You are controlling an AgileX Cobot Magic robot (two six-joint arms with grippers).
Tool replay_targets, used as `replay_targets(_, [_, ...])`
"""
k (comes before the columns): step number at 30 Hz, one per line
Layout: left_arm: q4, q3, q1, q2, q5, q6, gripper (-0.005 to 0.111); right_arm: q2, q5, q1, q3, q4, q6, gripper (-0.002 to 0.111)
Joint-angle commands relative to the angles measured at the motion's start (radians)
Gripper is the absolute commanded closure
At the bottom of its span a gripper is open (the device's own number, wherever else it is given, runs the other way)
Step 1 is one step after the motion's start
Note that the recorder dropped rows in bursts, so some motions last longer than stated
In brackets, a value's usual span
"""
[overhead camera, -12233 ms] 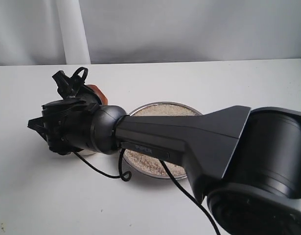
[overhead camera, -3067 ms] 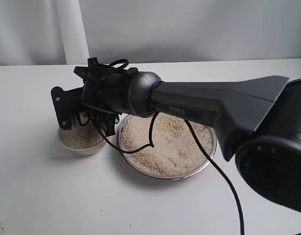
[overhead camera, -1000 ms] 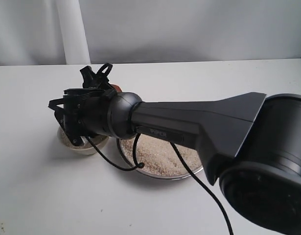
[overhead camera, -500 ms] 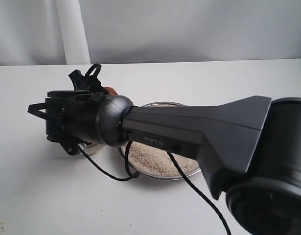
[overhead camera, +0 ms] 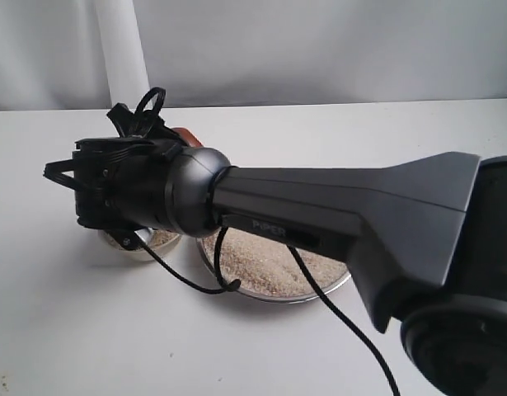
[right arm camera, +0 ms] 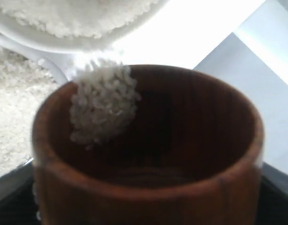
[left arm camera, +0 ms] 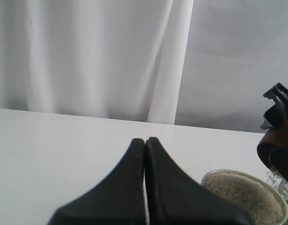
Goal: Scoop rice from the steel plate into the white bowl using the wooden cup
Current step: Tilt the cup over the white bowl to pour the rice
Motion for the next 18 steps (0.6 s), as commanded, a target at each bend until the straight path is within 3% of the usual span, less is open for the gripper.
replay_targets(1, [-0.005, 0.002, -0.005, 0.001, -0.003, -0.005, 0.107, -0.038, -0.012, 0.014, -0.007, -0.036, -0.013, 0.108])
replay_targets(18, [-0.005, 0.002, -0.005, 0.001, -0.003, -0.005, 0.107, -0.033, -0.04, 0.028, -0.007, -0.074, 0.012, 0.108])
